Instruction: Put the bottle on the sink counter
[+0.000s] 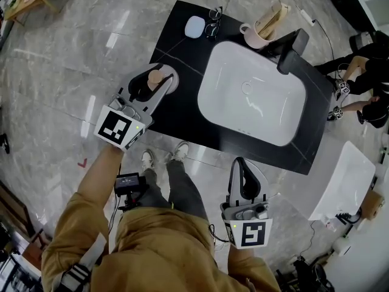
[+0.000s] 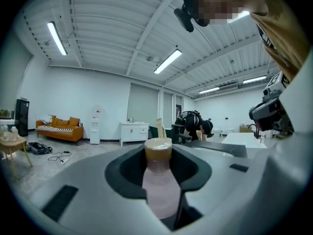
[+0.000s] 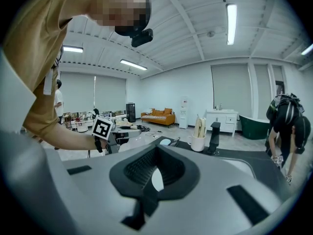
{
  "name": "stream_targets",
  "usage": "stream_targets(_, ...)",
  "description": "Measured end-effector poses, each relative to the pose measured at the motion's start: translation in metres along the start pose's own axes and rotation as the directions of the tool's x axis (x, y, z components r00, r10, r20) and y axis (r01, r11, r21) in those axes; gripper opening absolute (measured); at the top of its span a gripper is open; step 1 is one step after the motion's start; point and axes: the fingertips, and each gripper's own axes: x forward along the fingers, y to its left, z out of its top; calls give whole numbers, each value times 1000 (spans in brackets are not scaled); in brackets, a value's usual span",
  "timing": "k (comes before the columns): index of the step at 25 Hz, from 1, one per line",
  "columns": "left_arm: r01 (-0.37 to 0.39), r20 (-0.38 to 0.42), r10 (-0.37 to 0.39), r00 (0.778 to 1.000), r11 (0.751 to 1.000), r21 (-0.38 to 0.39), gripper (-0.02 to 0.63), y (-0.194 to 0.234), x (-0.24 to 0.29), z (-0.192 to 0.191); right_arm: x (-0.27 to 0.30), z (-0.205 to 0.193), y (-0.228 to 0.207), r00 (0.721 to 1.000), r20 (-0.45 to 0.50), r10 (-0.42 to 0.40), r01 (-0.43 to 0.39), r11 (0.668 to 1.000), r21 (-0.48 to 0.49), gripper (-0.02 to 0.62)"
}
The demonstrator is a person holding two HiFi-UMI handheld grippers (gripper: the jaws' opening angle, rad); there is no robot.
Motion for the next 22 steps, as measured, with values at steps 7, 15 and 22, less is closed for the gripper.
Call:
stream_targets(7,7,-26,-7,1000,1000,-13,127,4,15,-18,6,-9,-4,1000,-5,-3,3,1000,16,6)
stream_targets(15,21,-44,-21,999,1000,-13,127,3,32,-35,13,-22,-10,999,-29,-18,19,999,30,6)
stream_targets(22,25,-64,-26,998,1000,-19,127,3,42,-51,20,-28,-17,999,-28,-39,41,996,79,6)
